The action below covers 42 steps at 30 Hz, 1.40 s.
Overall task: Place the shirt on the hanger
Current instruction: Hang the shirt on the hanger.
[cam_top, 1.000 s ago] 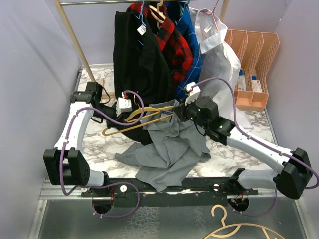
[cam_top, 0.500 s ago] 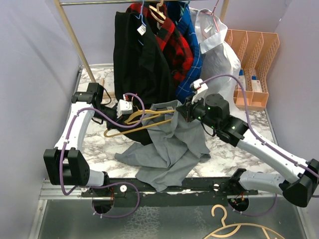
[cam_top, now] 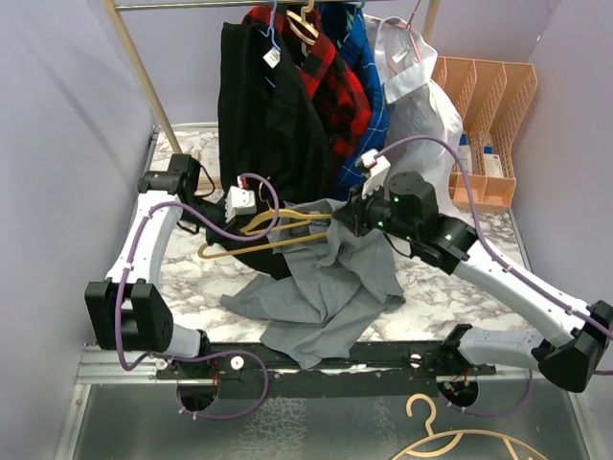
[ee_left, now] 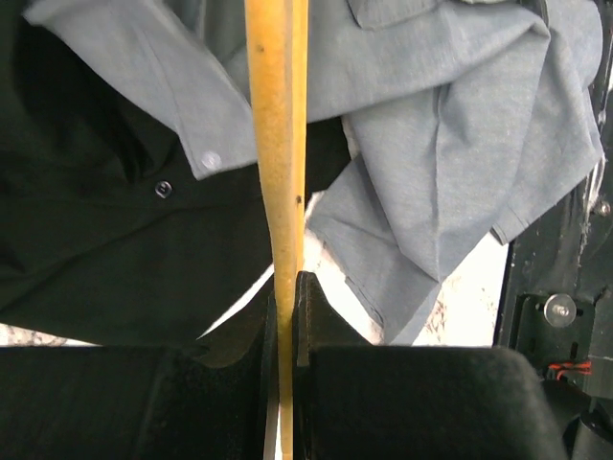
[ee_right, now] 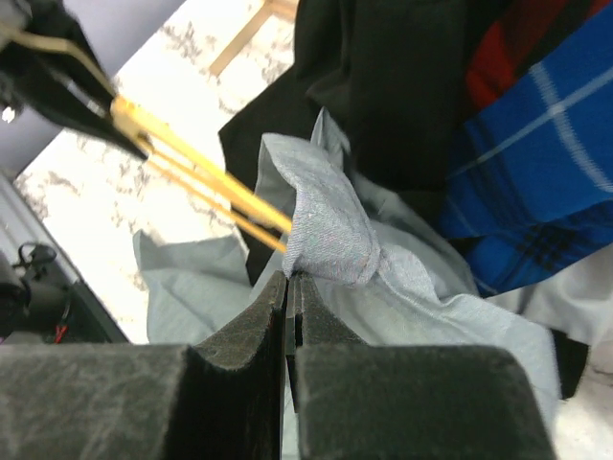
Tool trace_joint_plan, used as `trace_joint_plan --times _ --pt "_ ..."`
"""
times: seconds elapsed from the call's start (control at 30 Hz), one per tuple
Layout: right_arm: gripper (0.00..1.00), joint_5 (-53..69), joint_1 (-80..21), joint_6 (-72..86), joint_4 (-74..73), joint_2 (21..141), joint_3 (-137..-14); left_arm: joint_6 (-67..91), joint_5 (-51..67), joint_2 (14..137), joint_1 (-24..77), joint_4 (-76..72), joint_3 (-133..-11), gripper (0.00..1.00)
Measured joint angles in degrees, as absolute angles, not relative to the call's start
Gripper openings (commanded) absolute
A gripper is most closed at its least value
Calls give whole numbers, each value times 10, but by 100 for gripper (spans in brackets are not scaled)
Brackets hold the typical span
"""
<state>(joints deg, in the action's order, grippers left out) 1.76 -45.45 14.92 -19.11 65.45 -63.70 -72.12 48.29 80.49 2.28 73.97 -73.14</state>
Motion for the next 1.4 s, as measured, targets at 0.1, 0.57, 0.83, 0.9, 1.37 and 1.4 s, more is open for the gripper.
trace_joint_plan --times 0.1,0.57,0.83,0.9,1.37,1.4 --pt "1 52 -460 157 -201 676 -637 -712 499 819 23 736 -755 0" --pt "1 96 -483 174 -189 672 -623 -672 541 842 65 720 -761 0" --pt "1 82 -484 156 -194 672 -646 -630 560 837 87 677 -727 0" --pt "1 74 -484 144 -201 672 -669 -627 562 833 90 674 -719 0" --pt "1 137 -488 150 -230 737 -738 -581 595 831 105 623 -716 0" --pt "1 140 -491 150 -230 739 -733 -577 593 830 108 623 -717 0"
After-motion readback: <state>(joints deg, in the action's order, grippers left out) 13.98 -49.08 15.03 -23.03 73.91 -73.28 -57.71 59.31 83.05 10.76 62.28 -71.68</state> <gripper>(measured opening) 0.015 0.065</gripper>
